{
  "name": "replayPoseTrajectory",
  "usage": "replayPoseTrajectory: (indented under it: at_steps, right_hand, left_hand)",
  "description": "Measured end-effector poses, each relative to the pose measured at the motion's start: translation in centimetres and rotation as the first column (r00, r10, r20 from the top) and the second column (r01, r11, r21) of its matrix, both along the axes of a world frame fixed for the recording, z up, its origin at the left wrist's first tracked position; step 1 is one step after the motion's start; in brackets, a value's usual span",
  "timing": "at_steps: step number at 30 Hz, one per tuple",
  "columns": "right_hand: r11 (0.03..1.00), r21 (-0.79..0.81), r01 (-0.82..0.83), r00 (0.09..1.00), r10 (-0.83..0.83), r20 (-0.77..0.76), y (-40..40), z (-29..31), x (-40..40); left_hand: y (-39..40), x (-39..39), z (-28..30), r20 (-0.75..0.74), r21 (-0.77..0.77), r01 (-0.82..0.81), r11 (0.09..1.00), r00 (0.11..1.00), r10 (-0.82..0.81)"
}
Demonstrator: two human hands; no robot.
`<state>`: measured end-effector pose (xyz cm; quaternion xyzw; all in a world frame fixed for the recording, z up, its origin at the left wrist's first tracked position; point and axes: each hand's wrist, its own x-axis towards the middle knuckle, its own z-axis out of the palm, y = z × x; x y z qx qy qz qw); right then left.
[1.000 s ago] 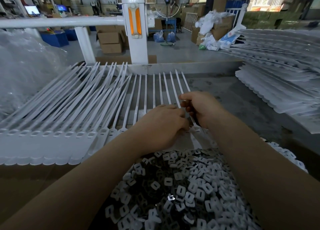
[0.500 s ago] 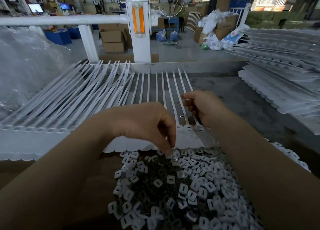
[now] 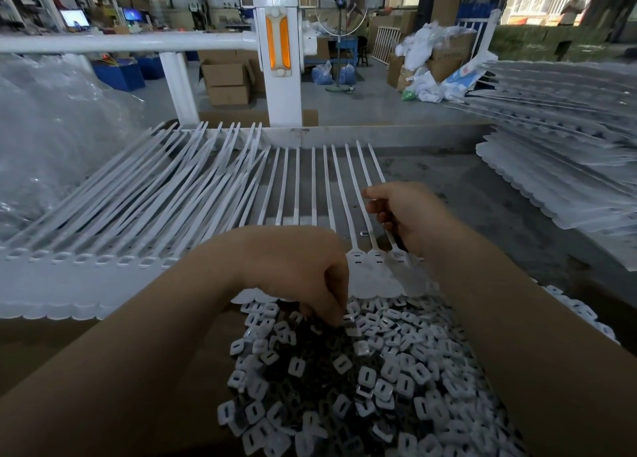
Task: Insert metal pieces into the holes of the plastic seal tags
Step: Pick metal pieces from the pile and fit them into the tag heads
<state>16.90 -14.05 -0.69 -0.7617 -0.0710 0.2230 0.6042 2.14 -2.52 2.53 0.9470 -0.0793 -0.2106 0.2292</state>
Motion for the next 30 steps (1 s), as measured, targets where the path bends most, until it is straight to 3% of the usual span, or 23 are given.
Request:
replayPoseTrajectory:
  at_steps: [2, 4, 6, 9, 12, 20, 30]
  right_hand:
    - [1.000, -0.012, -0.026, 0.998, 0.026, 0.057, -0.1, 0.0, -0.1]
    - [0.997, -0.030, -0.076, 0.987, 0.080, 0.140, -0.2, 0.1, -0.2]
    - [0.986, -0.033, -0.166, 0.963, 0.169, 0.211, -0.4, 0.3, -0.4]
    - [0.952, -0.058, -0.301, 0.917, 0.306, 0.258, -0.5, 0.5, -0.7]
    - [0.913, -0.121, -0.389, 0.871, 0.407, 0.274, -0.4, 0.6, -1.1]
    - [0.870, -0.072, -0.487, 0.828, 0.486, 0.280, -0.4, 0.6, -1.4]
    - [0.877, -0.029, -0.479, 0.835, 0.466, 0.291, -0.3, 0.5, -1.3]
  left_hand:
    - [0.5, 0.1, 0.3, 0.067, -0.126, -0.082, 0.989, 0.994, 0.091]
    - [1.2, 0.3, 0.2, 0.116, -0.339, -0.239, 0.910, 0.949, 0.292]
    - [1.9, 0.5, -0.2, 0.048, -0.565, -0.391, 0.727, 0.863, 0.502]
    - [2.6, 0.7, -0.8, -0.168, -0.773, -0.497, 0.395, 0.761, 0.627]
    - [2.9, 0.9, -1.2, -0.266, -0.827, -0.516, 0.223, 0.709, 0.653]
    - [2.5, 0.9, -1.5, -0.274, -0.834, -0.521, 0.183, 0.678, 0.682]
    - [2.7, 1.1, -1.3, -0.220, -0.806, -0.534, 0.255, 0.671, 0.708]
